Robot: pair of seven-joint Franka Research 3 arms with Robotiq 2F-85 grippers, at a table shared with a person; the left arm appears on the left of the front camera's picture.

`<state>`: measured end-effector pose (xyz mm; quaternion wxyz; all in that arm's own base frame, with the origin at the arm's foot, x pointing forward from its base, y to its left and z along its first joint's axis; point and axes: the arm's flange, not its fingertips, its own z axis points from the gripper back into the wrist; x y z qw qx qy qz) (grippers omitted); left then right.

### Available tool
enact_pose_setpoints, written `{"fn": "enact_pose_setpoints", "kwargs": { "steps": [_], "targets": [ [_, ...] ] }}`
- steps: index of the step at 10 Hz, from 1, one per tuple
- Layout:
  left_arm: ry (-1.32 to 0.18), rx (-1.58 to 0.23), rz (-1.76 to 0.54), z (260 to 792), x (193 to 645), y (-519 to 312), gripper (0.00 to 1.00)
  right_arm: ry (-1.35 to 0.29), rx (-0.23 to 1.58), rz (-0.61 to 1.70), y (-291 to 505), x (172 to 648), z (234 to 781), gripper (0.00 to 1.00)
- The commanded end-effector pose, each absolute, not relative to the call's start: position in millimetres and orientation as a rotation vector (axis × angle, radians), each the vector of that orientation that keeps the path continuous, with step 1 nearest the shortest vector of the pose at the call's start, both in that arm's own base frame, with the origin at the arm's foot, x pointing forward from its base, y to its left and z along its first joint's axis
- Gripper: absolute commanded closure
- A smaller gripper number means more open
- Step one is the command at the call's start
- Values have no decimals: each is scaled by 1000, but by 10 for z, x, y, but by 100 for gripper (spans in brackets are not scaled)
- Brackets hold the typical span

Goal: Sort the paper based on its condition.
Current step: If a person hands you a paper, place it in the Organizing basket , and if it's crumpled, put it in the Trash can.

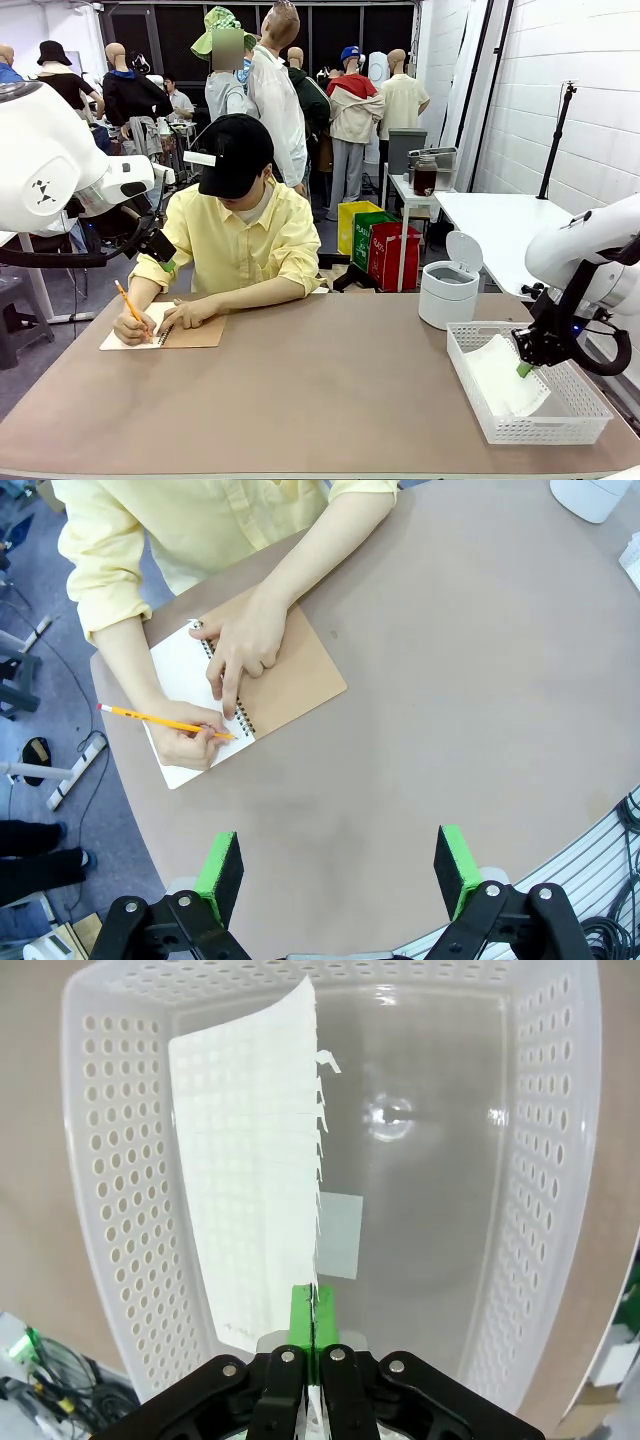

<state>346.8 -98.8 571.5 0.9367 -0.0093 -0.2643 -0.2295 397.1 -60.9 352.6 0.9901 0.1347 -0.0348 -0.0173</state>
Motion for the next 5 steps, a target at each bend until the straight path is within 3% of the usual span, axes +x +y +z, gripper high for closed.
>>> {"fn": "enact_pose_setpoints", "kwargs": {
  "steps": [1,5],
  "targets": [
    [-541,-15,-470,5719,3469,-973,0,-69,259,-99,-569,3923,3459,100],
    [-541,-15,-470,5719,3469,-973,0,-9,204,-168,-531,3917,3493,22]
  ]
}}
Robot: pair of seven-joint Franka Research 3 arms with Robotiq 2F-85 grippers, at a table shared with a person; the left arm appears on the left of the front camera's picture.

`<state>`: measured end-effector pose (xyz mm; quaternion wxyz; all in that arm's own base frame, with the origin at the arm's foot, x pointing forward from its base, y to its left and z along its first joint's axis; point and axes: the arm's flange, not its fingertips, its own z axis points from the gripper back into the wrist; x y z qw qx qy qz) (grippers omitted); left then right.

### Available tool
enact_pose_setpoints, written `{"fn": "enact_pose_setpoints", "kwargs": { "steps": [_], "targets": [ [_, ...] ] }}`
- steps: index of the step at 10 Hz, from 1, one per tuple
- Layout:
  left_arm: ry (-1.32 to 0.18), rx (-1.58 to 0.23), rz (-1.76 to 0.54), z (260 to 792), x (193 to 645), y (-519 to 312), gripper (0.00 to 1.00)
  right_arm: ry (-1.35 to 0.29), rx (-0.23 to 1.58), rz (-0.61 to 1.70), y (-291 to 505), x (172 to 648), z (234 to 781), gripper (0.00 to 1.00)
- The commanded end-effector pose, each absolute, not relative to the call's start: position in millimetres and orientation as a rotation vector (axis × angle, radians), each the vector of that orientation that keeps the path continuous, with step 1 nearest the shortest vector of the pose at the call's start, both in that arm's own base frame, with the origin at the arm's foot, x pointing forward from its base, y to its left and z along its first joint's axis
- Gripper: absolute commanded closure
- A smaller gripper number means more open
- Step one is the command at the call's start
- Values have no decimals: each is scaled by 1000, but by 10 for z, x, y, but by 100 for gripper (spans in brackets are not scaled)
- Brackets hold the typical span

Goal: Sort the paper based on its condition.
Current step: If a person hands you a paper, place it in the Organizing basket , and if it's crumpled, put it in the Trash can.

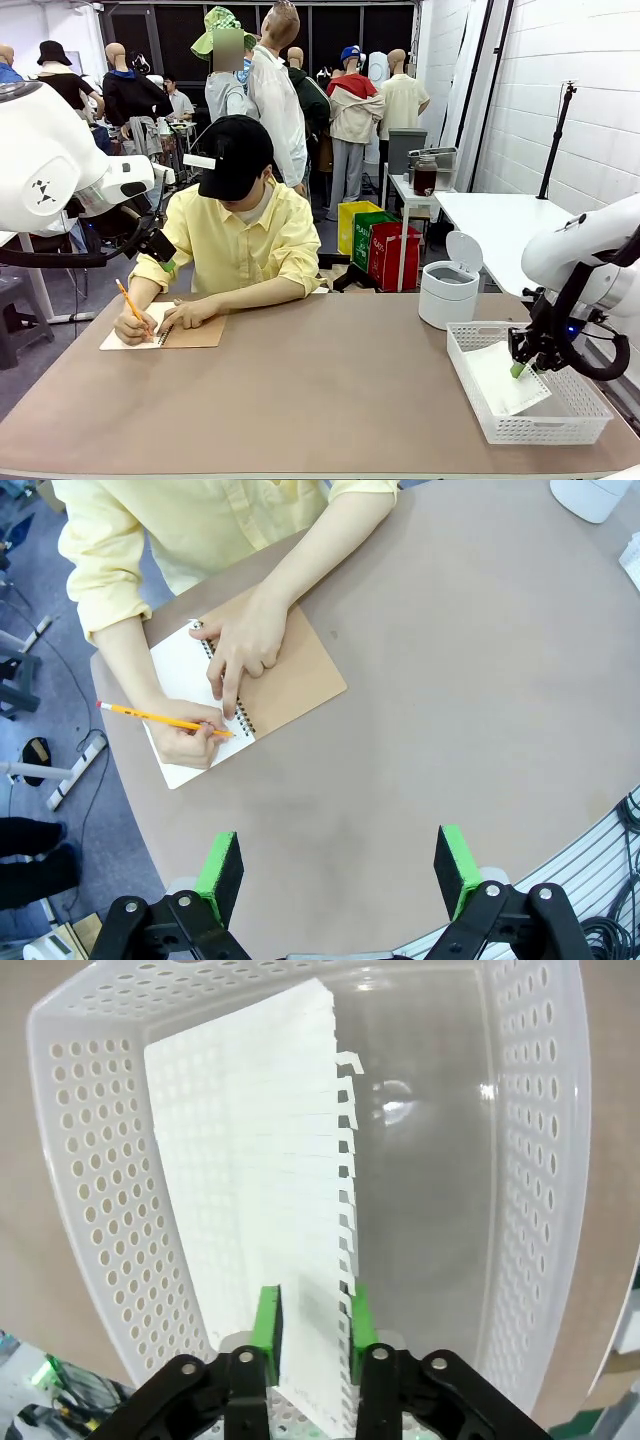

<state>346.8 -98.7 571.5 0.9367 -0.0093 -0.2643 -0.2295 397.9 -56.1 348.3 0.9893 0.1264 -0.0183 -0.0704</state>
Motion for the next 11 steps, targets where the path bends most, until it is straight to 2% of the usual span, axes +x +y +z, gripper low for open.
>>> {"fn": "enact_pose_setpoints", "kwargs": {
  "steps": [1,2,11],
  "targets": [
    [-541,-15,-470,5719,3469,-973,0,-4,177,-177,-543,3916,3529,3],
    [-541,-15,-470,5719,3469,-973,0,-1,160,-185,-555,3914,3592,0],
    [-541,-15,-470,5719,3469,-973,0,-50,13,-227,-460,3969,4147,0]
  ]
}}
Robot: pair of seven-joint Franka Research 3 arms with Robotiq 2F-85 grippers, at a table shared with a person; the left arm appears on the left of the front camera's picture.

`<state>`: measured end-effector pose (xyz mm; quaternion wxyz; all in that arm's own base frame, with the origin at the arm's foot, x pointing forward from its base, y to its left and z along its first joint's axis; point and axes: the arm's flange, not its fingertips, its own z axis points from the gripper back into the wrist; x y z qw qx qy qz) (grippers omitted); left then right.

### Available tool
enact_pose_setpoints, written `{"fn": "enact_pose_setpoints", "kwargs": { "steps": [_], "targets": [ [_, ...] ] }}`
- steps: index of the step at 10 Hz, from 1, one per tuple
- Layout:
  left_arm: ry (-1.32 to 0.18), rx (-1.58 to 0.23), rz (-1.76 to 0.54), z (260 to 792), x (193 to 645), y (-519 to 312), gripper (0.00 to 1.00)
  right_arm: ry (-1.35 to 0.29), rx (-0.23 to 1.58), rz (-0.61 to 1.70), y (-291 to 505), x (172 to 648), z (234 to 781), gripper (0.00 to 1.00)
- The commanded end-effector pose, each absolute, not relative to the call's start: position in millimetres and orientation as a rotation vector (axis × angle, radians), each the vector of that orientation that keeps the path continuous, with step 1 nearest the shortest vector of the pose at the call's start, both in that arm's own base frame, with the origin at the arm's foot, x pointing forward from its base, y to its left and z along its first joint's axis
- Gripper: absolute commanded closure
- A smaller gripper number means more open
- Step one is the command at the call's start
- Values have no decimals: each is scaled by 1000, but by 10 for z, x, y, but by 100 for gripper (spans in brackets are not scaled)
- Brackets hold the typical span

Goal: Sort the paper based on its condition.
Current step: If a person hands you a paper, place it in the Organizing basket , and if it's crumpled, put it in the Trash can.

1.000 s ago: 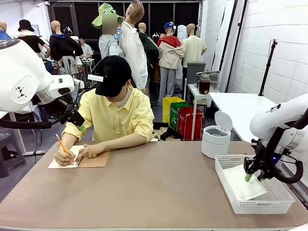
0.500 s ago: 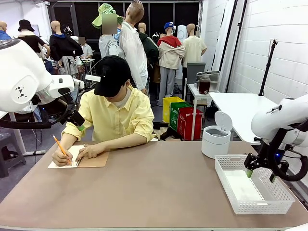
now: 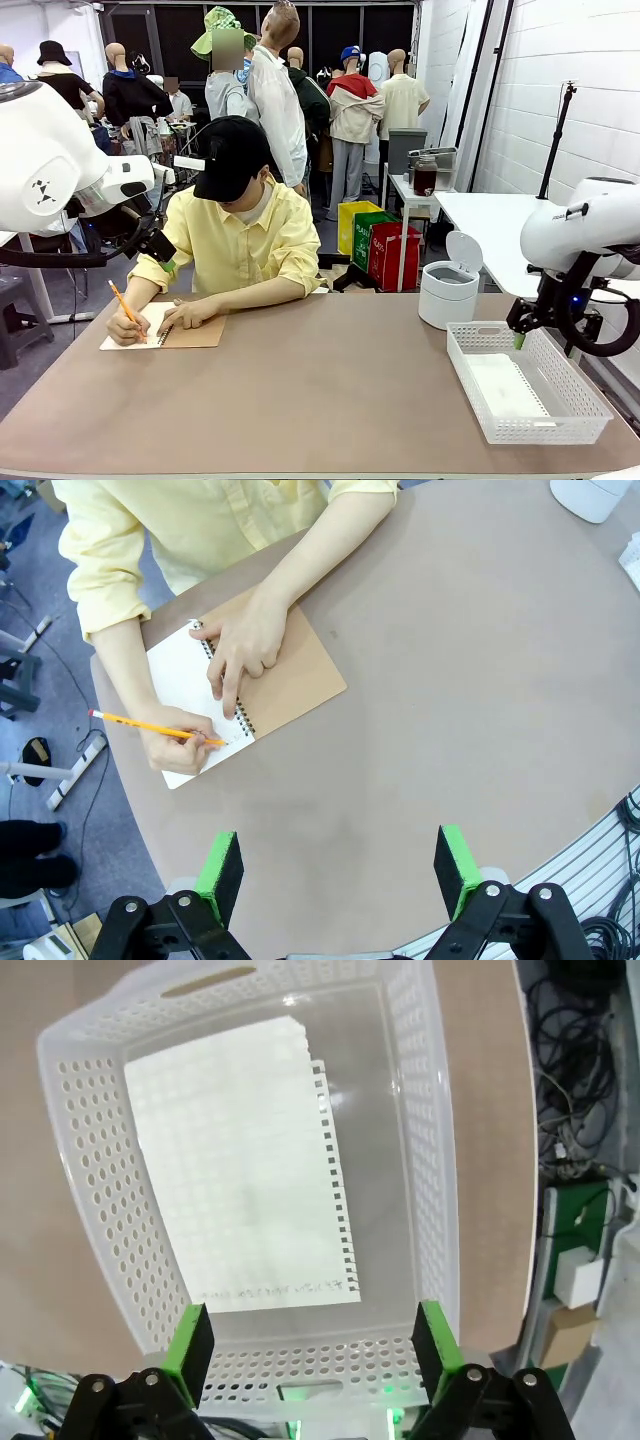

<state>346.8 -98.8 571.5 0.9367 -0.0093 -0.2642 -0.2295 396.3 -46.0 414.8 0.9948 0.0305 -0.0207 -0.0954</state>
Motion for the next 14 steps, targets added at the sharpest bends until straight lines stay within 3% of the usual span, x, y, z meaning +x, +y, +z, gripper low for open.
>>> {"fn": "enact_pose_setpoints", "kwargs": {
  "steps": [1,9,14],
  "targets": [
    [-541,-15,-470,5719,3469,-973,0,-32,69,-183,-469,3947,4099,0],
    [-541,-15,-470,5719,3469,-973,0,-59,64,-177,-436,3965,4197,0],
    [-541,-15,-470,5719,3469,-973,0,-295,10,37,51,3900,5209,0]
  ]
}}
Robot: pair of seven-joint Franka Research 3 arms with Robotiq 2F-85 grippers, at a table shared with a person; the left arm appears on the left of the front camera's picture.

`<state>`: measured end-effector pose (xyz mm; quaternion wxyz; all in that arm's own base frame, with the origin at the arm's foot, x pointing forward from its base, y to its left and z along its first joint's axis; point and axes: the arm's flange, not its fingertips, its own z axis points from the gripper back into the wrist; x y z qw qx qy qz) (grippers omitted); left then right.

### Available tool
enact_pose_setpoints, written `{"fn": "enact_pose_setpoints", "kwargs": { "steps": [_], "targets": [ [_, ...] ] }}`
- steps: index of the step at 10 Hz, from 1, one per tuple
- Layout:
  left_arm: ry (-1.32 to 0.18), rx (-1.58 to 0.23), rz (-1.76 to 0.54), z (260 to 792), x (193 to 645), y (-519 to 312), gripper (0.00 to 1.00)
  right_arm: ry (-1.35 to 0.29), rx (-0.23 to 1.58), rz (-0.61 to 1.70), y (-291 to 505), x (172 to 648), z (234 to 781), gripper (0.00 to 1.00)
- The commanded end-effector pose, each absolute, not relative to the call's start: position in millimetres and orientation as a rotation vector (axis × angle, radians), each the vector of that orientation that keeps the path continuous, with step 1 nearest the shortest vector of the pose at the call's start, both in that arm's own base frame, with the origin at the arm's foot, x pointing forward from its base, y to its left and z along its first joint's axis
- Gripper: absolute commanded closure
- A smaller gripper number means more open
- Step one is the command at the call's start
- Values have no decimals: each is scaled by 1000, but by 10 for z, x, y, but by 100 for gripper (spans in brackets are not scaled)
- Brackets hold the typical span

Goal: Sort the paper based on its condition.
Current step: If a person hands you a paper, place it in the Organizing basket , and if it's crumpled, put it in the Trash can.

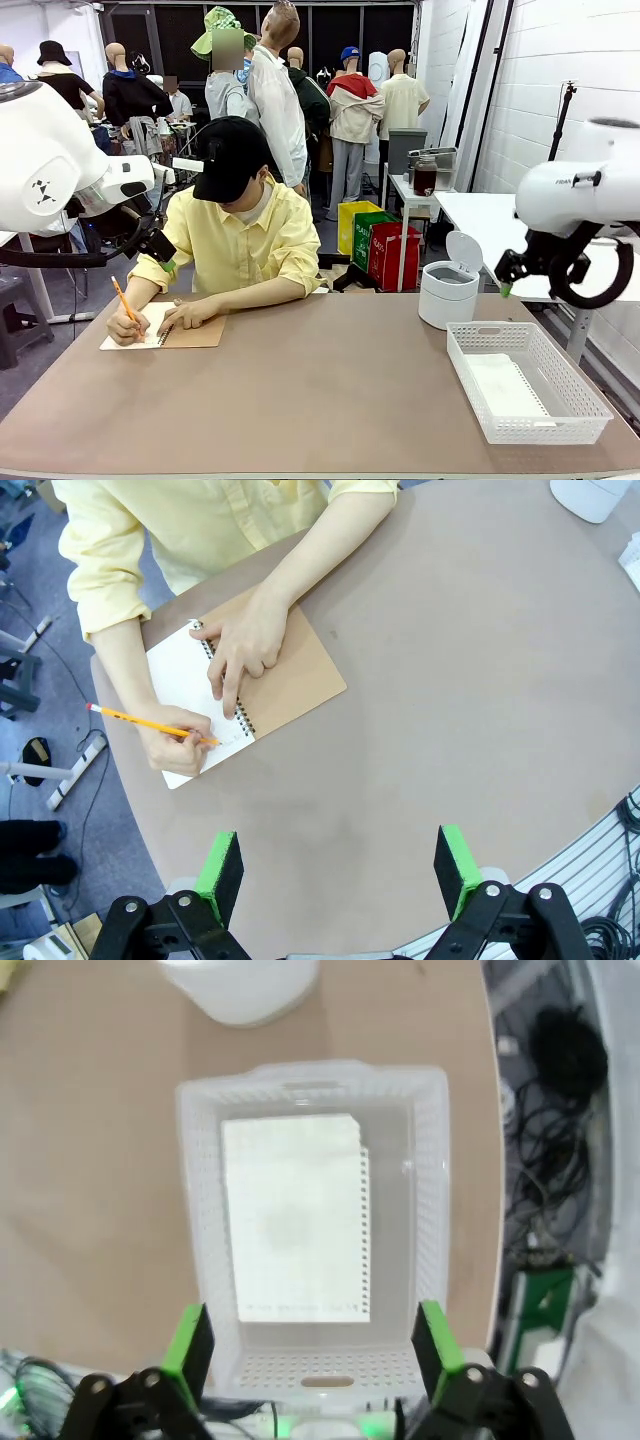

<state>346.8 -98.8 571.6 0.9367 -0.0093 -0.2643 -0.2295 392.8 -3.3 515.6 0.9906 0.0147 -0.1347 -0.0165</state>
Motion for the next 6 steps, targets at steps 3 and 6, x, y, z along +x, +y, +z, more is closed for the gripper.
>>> {"fn": "enact_pose_setpoints", "kwargs": {
  "steps": [3,6],
  "targets": [
    [-541,-15,-470,5719,3469,-973,0,-373,101,316,587,3770,5698,0],
    [-541,-15,-470,5719,3469,-973,0,-465,178,546,894,3523,5868,0]
  ]
}}
